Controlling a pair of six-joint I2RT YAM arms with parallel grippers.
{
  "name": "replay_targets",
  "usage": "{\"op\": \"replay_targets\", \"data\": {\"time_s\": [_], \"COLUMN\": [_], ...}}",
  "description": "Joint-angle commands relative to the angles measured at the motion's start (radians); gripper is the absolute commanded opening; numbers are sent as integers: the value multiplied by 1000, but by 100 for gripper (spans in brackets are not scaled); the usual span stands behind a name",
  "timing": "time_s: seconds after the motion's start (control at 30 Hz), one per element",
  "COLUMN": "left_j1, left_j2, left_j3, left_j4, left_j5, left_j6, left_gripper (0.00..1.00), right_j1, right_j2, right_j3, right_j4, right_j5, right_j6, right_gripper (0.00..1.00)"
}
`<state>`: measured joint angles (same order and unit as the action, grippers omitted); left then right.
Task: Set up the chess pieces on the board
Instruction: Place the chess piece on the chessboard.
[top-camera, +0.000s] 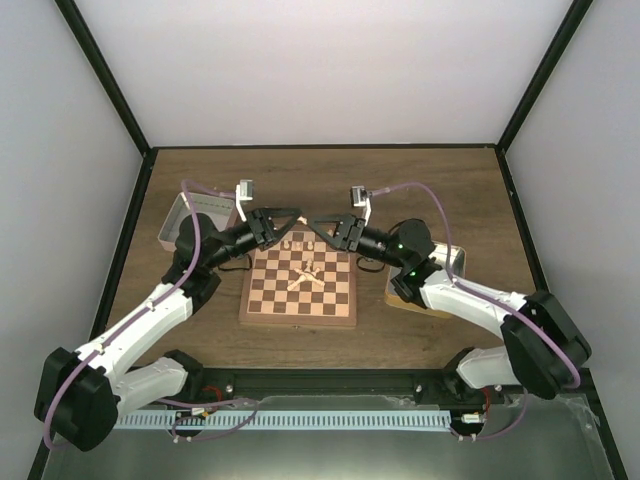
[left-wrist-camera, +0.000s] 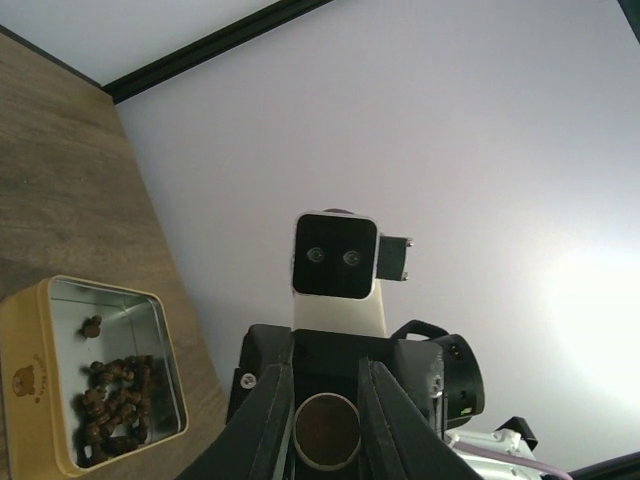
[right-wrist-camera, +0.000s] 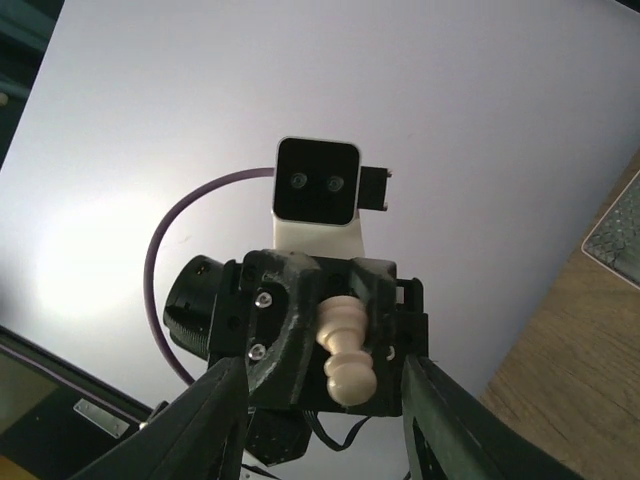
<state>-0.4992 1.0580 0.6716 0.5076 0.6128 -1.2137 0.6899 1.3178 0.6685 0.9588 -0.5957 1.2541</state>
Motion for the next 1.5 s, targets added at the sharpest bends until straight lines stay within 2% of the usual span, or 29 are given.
{"op": "replay_targets", "data": {"time_s": [0.0, 0.23, 0.57, 0.6, 0.67, 0.77, 0.83, 0.97, 1.07, 1.17, 1.33, 1.47], "left_j1": [-2, -2, -2, -2, -2, -2, -2, -1, -1, -1, -1, -1], "left_j2": [-9, 0, -3, -6, -17, -47, -73, -130, -167, -191, -204, -196], "left_j3": [-8, -12, -14, -14, -19, -4, 33, 111, 151, 173, 175, 170], "left_j4": [61, 71, 35, 22, 9, -111, -278, -545, -653, -705, -719, -720], "left_j5": [-8, -8, -21, -26, -39, -103, -181, -426, -593, -706, -783, -778], "left_j6": [-29, -30, 7, 19, 50, 175, 324, 572, 714, 818, 906, 915], "left_gripper": [4, 4, 5, 7, 19, 41, 50, 63, 66, 68, 68, 68], "right_j1": [8, 18, 19, 19, 19, 17, 11, -12, -22, -23, -23, -23], "right_j2": [32, 65, 65, 61, 49, 27, 10, 5, 69, 153, 270, 380], "right_j3": [42, 61, 72, 74, 79, 94, 116, 225, 354, 446, 546, 654], "right_j4": [59, 81, 78, 56, 3, -156, -307, -788, -1139, -1375, -1557, -1657], "right_j5": [24, 11, 21, 23, 29, 36, 38, 83, 161, 226, 346, 437], "right_j6": [59, 88, 122, 121, 103, 45, -25, -247, -453, -612, -730, -771], "right_gripper": [42, 31, 9, 8, 6, 5, 5, 6, 7, 5, 3, 3]}}
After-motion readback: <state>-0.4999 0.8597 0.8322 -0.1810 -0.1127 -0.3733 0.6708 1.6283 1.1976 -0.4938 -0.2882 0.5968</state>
